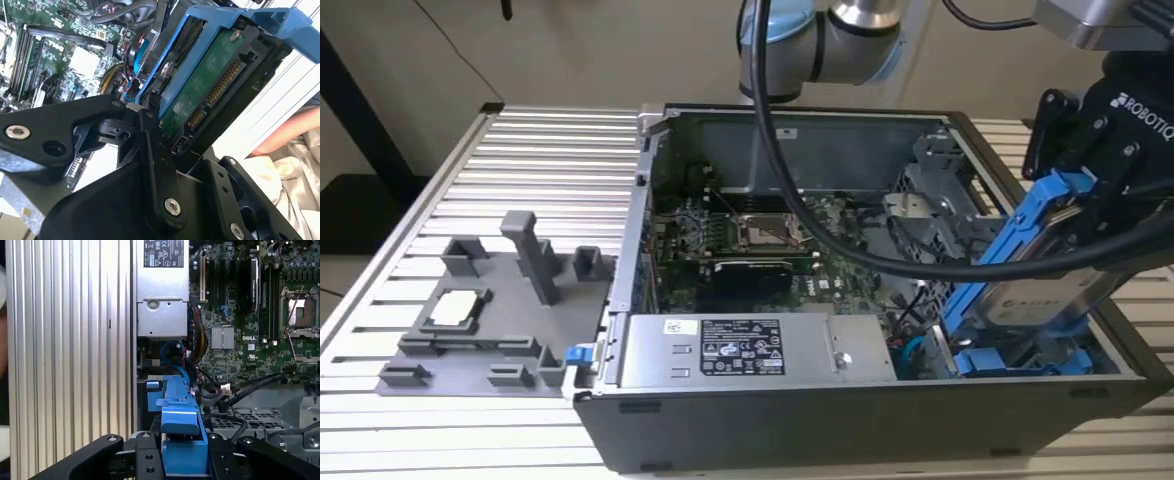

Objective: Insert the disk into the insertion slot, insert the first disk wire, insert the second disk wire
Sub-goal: 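Insert the disk into the insertion slot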

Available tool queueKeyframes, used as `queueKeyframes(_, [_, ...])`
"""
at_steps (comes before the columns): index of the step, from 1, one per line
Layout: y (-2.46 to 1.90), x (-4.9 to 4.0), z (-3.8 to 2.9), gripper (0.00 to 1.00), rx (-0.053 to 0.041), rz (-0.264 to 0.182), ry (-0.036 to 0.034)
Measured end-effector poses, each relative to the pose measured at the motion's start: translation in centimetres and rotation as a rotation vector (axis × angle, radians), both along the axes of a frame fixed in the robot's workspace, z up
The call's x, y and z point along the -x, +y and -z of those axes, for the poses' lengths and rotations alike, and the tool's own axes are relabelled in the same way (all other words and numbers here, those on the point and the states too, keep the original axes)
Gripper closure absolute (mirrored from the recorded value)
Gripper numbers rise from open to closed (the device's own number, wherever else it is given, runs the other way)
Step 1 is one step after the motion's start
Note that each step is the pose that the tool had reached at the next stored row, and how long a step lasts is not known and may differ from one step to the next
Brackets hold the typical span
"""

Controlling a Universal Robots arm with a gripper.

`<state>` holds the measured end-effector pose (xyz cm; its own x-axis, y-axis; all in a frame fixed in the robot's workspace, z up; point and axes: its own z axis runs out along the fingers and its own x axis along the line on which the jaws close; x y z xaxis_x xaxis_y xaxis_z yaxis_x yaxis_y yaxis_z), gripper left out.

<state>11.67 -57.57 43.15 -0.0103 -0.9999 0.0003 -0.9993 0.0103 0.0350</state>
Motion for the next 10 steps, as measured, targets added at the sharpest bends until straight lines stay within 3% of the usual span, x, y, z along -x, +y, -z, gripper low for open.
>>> queueKeyframes(5, [0.04,0.00,0.59,0.67,-0.0121,0.000,-0.0031])
queueKeyframes(10, [0.05,-0.02,1.25,0.67,-0.0132,-0.001,-0.0047])
